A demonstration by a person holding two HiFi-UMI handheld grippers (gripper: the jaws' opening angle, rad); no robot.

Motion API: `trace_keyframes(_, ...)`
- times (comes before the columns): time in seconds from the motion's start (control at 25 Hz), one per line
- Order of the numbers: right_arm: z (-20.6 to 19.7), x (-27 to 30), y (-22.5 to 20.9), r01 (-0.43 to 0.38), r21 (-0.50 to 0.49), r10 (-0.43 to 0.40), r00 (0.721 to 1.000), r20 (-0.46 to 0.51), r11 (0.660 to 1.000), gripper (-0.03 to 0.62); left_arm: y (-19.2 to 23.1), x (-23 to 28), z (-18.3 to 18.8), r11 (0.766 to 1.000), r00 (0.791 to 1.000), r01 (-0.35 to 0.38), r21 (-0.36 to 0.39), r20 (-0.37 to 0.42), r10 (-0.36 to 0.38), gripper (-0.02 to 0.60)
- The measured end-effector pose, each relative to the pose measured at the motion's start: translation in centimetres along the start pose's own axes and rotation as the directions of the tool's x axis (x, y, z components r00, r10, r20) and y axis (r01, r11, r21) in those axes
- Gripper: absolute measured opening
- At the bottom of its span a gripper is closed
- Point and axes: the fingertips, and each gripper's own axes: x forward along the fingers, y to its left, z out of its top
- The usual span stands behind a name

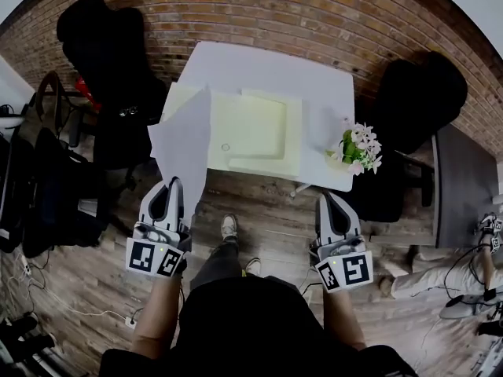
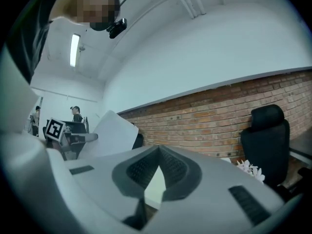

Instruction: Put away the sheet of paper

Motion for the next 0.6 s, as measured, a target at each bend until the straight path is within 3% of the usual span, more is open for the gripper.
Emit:
trace_keyframes(0.28,1.6,8.8,-0.3,0.005,-0.042,-0.005,1.0,-0.006,0.999,0.014,5.5,7.3,-0.7,0.998,0.999,0.036,-0.058,-0.014,-0.037,0.028)
trace_keyframes(0.6,3.5,14.9,-0.3,0.051,-0.043,-0.051,0.999,0.005,0.998,0.014,8.4,13.8,-1.9,0.985,0.988,0.14,-0.099,-0.053,-0.146,0.028)
